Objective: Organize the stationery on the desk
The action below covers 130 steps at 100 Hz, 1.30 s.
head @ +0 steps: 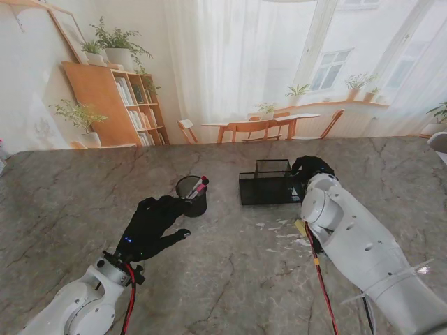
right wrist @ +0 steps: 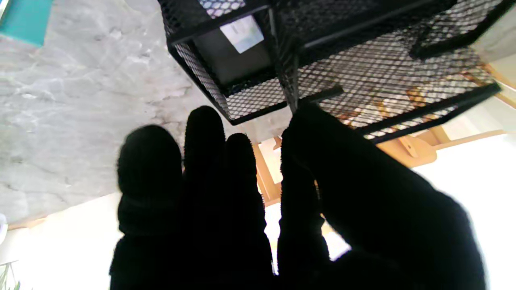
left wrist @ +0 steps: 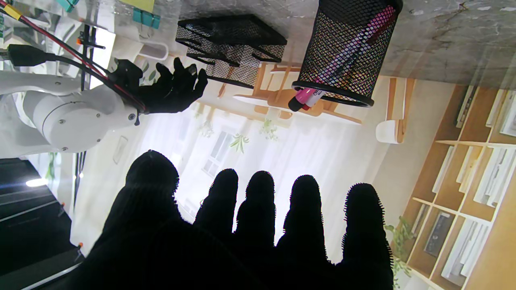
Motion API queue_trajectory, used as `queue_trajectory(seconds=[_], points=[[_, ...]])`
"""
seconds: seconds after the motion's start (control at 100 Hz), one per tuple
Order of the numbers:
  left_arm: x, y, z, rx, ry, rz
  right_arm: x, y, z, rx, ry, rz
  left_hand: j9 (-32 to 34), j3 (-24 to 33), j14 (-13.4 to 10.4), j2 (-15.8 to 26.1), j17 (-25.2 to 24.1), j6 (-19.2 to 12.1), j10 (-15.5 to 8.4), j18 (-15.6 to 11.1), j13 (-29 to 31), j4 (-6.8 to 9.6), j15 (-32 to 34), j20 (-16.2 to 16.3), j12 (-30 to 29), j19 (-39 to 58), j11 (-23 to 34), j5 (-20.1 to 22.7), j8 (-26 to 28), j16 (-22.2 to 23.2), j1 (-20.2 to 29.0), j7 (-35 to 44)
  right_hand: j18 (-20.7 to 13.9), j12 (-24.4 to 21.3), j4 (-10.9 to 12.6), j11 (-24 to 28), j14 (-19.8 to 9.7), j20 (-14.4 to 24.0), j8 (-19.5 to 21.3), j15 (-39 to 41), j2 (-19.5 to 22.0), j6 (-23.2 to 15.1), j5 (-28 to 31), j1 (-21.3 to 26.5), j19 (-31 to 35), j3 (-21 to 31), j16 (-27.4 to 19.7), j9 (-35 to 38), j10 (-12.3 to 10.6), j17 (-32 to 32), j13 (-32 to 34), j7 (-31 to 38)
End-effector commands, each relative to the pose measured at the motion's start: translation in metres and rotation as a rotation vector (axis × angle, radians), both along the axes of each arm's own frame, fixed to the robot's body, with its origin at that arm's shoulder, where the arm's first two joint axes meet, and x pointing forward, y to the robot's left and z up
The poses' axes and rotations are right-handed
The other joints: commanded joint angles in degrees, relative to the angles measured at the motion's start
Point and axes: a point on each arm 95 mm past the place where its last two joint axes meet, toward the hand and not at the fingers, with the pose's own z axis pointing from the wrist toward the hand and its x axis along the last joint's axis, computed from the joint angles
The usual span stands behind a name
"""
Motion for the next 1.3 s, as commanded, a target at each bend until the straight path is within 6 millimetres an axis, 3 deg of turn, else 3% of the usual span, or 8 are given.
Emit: queue_trajectory(seconds=[0.0, 0.15, 0.25, 0.35, 0.45, 0.62, 0.89, 1.29], points=[[-0.002, -0.001, -0.002, -0.005, 0.003, -0.006, -0.004, -0.002, 0.002, -0.006, 0.005, 0.014, 0.3, -0.9, -1.4, 4.6, -0.4, -1.1, -1.0, 0.2, 0.9, -3.89, 0.4, 1.0, 0.5, 0.1, 0.0, 0.7, 0.1, 0.2, 0.4, 0.7, 0.2, 1.6, 1.9, 2.6, 0.5, 1.9, 1.5, 4.0, 0.6, 0.7, -1.5, -0.9, 5.2, -1.4, 1.5, -0.8, 0.6, 3.1, 1.4, -1.1], [-0.003, -0.001, -0.002, -0.012, -0.003, -0.006, -0.018, -0.006, 0.012, -0.019, -0.027, 0.052, 0.3, -0.8, -1.4, 4.7, -0.4, -1.0, -1.1, 0.2, 0.9, -3.86, 0.4, 1.1, 0.5, 0.1, 0.0, 0.8, 0.1, 0.2, 0.5, 0.7, -0.6, 3.5, 1.2, 5.8, -1.1, 2.8, 2.3, 10.4, 0.7, 1.4, -1.0, -1.8, 8.9, -2.9, 2.9, 0.1, 0.8, 4.9, 2.4, -0.1], [-0.003, -0.001, -0.002, -0.017, -0.006, -0.006, -0.031, -0.011, 0.019, -0.023, -0.052, 0.107, 0.3, -0.8, -1.3, 4.7, -0.5, -1.0, -1.0, 0.2, 0.9, -3.86, 0.4, 1.1, 0.5, 0.1, 0.0, 0.7, 0.1, 0.2, 0.5, 0.7, 1.4, 4.4, 1.1, 6.9, -1.5, 3.4, 2.8, 11.9, 1.2, 0.9, -1.4, -2.1, 8.0, -4.2, 3.2, -0.9, 0.8, 0.4, 0.0, 1.1], [-0.003, -0.001, -0.001, -0.023, -0.009, -0.007, -0.048, -0.015, 0.023, -0.033, -0.067, 0.187, 0.4, -0.9, -1.4, 4.7, -0.4, -1.1, -1.0, 0.2, 1.0, -3.87, 0.4, 1.1, 0.5, 0.1, 0.1, 0.8, 0.1, 0.2, 0.4, 0.7, 5.7, 5.4, 1.7, 6.5, -0.6, 7.0, 4.9, 9.6, 2.7, 0.3, -2.8, -4.0, 2.1, -5.9, 3.3, -3.5, 1.1, -11.4, -5.4, 1.3], [-0.004, -0.001, -0.001, -0.030, -0.014, -0.008, -0.068, -0.020, 0.022, -0.058, -0.057, 0.286, 0.4, -0.9, -1.4, 4.7, -0.4, -1.0, -1.0, 0.2, 1.0, -3.88, 0.4, 1.1, 0.5, 0.1, 0.1, 0.8, 0.1, 0.2, 0.4, 0.7, 8.7, 5.7, 4.8, 4.3, 1.0, 11.4, 9.9, 4.0, 5.8, 0.4, -4.4, -7.1, -4.7, -7.9, 2.9, -7.1, 1.2, -25.1, -12.1, -2.5], [-0.005, -0.001, 0.000, -0.039, -0.019, -0.010, -0.099, -0.031, 0.013, -0.120, -0.001, 0.442, 0.4, -0.8, -1.4, 4.7, -0.3, -1.0, -1.0, 0.2, 1.0, -3.86, 0.4, 1.1, 0.5, 0.1, 0.1, 0.9, 0.1, 0.3, 0.4, 0.7, 10.4, 3.6, 5.4, -3.2, 2.9, 11.3, 10.1, -5.9, 10.0, 1.0, -8.2, -10.5, -10.8, -13.9, 0.9, -11.3, 1.5, -37.6, -19.8, -8.1], [-0.007, -0.002, 0.000, -0.048, -0.026, -0.014, -0.143, -0.063, 0.002, -0.312, 0.074, 0.549, 0.4, -0.9, -1.3, 4.7, -0.4, -1.0, -1.0, 0.3, 1.1, -3.86, 0.4, 1.1, 0.5, 0.1, 0.0, 0.9, 0.1, 0.3, 0.4, 0.7, 12.5, 0.6, 6.1, -13.8, 5.9, 9.2, 6.7, -16.6, 14.6, 2.7, -13.8, -11.8, -14.9, -20.8, -1.7, -15.1, 2.7, -44.5, -25.3, -17.8], [-0.007, -0.005, 0.000, -0.055, -0.021, -0.028, -0.188, -0.092, -0.020, -0.428, 0.183, 0.506, 0.5, -0.9, -1.4, 4.8, -0.3, -1.2, -1.1, 0.3, 1.2, -3.87, 0.4, 1.1, 0.5, 0.0, 0.1, 1.1, 0.2, 0.3, 0.3, 0.8, 14.6, -1.4, 6.0, -22.0, 8.7, 7.6, 3.5, -24.3, 15.9, 2.4, -23.1, -15.8, -17.1, -21.7, -3.3, -22.8, 3.2, -47.7, -28.9, -24.1]])
